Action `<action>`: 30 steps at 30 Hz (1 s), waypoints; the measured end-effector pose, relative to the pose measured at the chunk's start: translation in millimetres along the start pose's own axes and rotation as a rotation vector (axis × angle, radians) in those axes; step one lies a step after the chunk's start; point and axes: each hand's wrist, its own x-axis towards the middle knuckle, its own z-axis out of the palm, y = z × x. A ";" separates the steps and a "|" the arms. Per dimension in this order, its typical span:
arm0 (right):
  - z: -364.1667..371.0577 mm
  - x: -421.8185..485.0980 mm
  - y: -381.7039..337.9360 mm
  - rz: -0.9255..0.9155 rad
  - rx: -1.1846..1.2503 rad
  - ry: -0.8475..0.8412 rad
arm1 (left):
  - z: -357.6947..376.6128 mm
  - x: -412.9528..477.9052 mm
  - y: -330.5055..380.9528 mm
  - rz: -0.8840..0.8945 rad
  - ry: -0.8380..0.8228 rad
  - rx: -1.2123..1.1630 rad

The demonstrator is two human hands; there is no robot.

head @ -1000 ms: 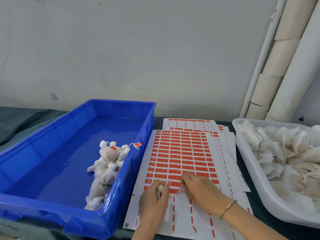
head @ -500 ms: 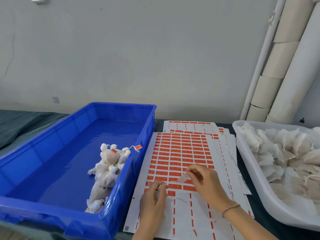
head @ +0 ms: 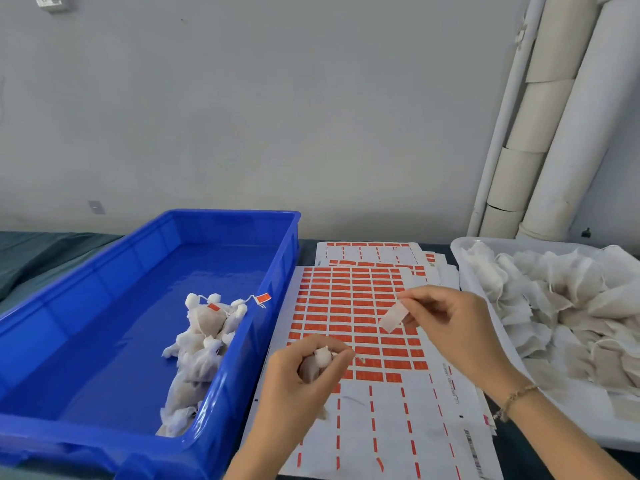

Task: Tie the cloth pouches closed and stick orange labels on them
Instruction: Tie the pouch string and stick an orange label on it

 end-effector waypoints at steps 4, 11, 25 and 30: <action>-4.7 0.9 -26.9 -0.032 0.081 -0.097 | -3.0 1.7 26.2 0.012 -0.104 -0.062; -6.6 -1.6 -49.8 -0.047 0.156 -0.214 | -2.0 2.9 48.2 0.019 -0.220 -0.087; -7.2 -7.5 -61.7 -0.007 0.155 -0.346 | 8.3 4.9 54.4 -0.043 -0.099 -0.102; -8.2 -8.6 -62.8 0.004 0.168 -0.341 | 10.2 3.6 49.6 -0.169 -0.014 -0.193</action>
